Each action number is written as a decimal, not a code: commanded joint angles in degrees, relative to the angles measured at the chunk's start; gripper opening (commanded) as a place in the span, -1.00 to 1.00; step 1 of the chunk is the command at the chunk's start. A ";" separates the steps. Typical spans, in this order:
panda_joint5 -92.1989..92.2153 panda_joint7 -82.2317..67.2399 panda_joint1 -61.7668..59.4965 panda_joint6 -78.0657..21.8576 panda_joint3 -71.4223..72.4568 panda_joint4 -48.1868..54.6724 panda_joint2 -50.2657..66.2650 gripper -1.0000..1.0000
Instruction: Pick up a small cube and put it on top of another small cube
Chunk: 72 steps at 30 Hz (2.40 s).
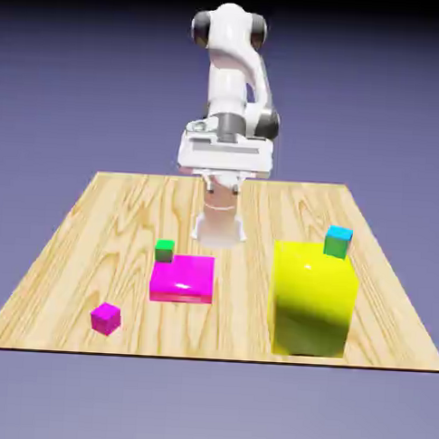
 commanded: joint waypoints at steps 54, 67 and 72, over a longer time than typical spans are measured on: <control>-0.38 -108.30 64.53 -54.86 -112.13 51.42 -46.72 0.00; -0.40 -112.80 67.21 -57.15 -116.79 53.56 -48.66 -1.00; 7.51 -110.35 73.17 -49.65 -107.19 43.18 -43.31 -1.00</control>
